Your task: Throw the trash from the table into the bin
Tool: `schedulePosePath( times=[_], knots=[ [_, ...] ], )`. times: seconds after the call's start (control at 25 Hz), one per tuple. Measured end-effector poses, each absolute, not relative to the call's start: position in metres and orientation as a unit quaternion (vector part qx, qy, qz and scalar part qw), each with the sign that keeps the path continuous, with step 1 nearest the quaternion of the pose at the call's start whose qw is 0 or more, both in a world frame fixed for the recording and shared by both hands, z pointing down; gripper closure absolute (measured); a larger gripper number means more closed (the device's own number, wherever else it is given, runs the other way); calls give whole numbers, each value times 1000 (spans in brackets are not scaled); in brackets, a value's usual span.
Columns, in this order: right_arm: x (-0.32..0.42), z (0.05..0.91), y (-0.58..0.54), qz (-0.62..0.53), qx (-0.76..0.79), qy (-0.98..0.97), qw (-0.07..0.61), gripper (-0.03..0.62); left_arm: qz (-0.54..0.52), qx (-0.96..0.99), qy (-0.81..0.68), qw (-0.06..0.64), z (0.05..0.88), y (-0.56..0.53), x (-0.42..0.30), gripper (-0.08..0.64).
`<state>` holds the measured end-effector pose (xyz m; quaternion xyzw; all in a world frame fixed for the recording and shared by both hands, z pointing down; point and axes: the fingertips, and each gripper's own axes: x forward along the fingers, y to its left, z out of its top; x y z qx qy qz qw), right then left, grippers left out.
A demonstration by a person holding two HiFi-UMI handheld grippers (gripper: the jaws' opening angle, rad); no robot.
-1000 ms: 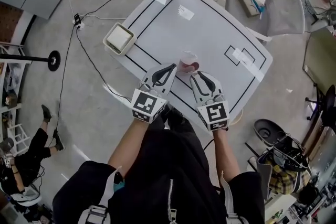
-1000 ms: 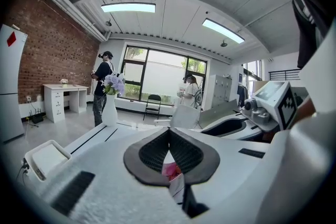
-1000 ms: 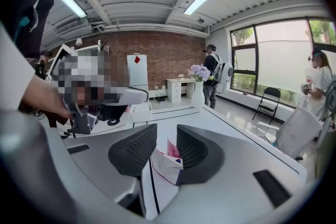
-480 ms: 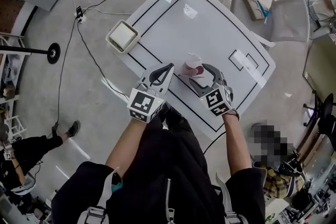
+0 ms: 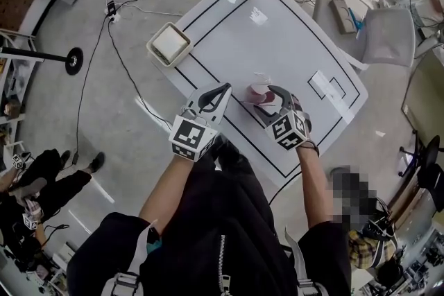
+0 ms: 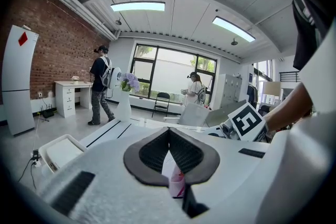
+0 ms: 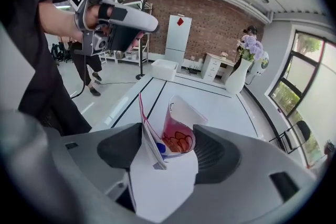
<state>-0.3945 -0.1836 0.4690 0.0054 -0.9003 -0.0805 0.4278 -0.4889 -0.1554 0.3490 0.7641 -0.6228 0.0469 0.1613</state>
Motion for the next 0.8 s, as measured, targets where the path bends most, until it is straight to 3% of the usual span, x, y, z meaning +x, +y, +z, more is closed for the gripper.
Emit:
schedulePosePath(
  times=[0.32,0.8],
  knots=[
    [-392,480,-177,-73,2,-893,445,319,47,767,-619,163,350,-155,-485,552],
    [-385,483,-170,-77,20,-889,451,469,46,772,-613,161,348,-153,-476,552]
  ],
)
